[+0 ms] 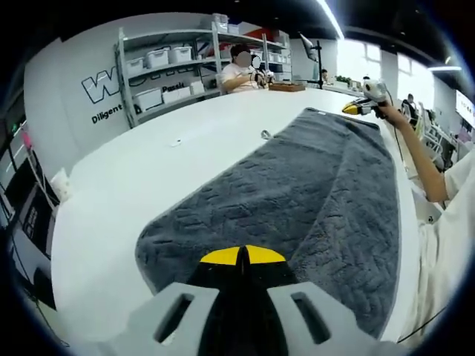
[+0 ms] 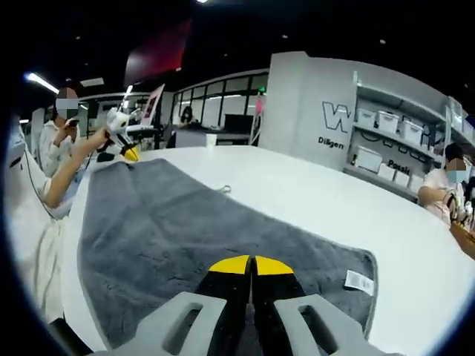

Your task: Open the folded towel by lifting each exposed corner and separating the folded layers until the towel lies flat within the target outline without major curled edges

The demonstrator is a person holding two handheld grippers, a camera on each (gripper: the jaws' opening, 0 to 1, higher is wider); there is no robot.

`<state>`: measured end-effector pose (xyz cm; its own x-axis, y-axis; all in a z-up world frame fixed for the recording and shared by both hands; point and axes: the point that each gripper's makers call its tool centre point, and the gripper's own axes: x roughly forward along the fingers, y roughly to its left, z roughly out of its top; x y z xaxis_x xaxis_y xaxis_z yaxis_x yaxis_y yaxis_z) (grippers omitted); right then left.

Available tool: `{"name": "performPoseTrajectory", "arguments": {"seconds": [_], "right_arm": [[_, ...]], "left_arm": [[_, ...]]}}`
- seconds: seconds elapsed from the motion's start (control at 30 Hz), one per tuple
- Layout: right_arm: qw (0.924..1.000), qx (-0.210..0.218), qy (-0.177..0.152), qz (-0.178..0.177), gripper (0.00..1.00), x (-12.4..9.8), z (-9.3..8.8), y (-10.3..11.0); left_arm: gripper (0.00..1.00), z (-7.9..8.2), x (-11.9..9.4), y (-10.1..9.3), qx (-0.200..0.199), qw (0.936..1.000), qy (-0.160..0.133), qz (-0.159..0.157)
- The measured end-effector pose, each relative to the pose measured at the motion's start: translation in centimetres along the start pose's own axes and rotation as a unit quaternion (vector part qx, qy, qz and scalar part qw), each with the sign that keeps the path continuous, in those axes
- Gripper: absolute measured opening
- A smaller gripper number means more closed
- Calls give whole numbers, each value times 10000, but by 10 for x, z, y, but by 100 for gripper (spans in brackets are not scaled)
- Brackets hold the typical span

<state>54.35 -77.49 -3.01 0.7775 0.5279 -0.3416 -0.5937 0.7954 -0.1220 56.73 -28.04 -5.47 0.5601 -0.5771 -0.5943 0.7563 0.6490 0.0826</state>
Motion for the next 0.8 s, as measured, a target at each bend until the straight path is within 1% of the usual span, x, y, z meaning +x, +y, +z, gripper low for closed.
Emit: {"name": "performPoseTrajectory", "arguments": {"seconds": [0.37,0.4,0.47,0.6,0.73,0.8], "right_arm": [[9998,-22,-174,-99,0,1,8,-9],[9997,-37,-197,-119,0,1,9,-11],[9998,-63,-140,-139,0,3,7,-12],[9997,-137,-94,-172,0,6,5,-15],[9991,-35,-293,-315,0,4,10,-25],[9980,11,-456,-449,0,2,15,-32]], "left_arm": [[1,5,2,4,-33,9999,-91,61],[1,7,3,6,-33,9999,-118,67],[1,10,5,8,-53,9998,-148,92],[1,20,10,17,-119,9993,-306,175],[1,26,13,24,-133,9988,-392,257],[1,28,14,28,-144,9985,-427,309]]}}
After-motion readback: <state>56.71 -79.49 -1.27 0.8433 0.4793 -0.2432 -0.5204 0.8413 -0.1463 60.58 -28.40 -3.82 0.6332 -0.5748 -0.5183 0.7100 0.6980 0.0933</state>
